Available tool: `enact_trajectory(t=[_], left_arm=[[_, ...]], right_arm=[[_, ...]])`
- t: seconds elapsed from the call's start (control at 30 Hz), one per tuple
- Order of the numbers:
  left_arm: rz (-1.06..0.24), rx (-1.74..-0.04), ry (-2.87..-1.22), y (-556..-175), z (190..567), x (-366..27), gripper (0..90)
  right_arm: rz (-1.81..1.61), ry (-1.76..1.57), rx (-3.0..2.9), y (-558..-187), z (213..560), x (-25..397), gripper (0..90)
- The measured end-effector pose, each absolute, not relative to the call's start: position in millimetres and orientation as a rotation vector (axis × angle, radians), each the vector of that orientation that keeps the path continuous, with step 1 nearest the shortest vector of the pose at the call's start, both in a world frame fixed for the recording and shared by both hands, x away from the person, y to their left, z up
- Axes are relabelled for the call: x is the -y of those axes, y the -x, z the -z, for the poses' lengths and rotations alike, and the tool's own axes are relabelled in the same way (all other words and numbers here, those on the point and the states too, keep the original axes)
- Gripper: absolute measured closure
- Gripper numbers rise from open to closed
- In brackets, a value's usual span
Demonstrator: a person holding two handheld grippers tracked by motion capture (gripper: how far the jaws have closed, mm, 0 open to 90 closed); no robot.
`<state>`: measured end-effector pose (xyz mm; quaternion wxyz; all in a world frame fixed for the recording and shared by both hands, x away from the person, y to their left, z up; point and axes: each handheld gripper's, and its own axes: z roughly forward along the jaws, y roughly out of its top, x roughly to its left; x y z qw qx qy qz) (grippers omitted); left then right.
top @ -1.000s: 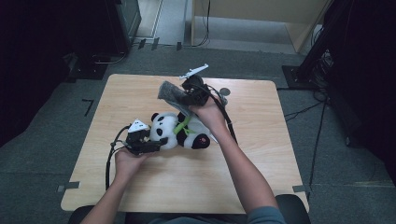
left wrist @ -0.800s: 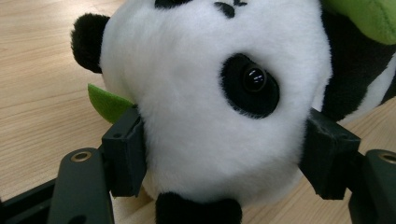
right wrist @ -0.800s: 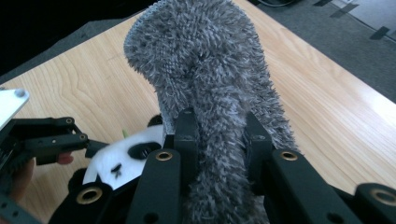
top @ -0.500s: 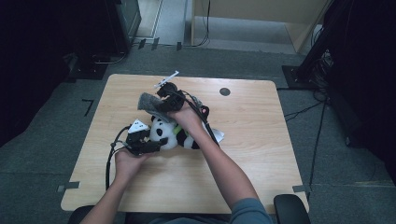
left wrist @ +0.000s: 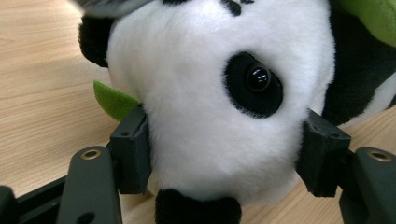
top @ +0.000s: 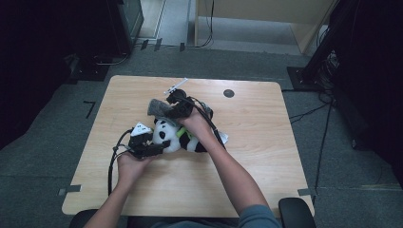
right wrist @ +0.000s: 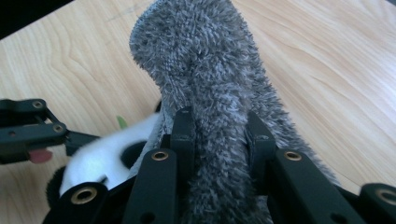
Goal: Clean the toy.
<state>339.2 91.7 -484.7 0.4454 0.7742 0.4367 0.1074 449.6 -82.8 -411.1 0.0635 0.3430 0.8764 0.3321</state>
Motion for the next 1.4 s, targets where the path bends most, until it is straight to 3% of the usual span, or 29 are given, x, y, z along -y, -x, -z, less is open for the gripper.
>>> enact_trajectory(t=[0.93,1.23,1.4], left_arm=[[-0.264,-1.064,-1.913,-339.5,487.0,-91.2,33.8],[-0.262,-1.063,-1.913,-338.7,486.5,-91.1,32.7],[-0.259,-1.063,-1.906,-339.1,486.4,-91.0,32.4]], right_arm=[[-0.879,-1.14,-2.486,-445.6,382.8,188.6,73.9],[-0.98,-1.122,-2.455,-444.4,359.9,176.8,74.2],[-0.997,-1.034,-2.493,-444.2,351.7,139.9,73.7]])
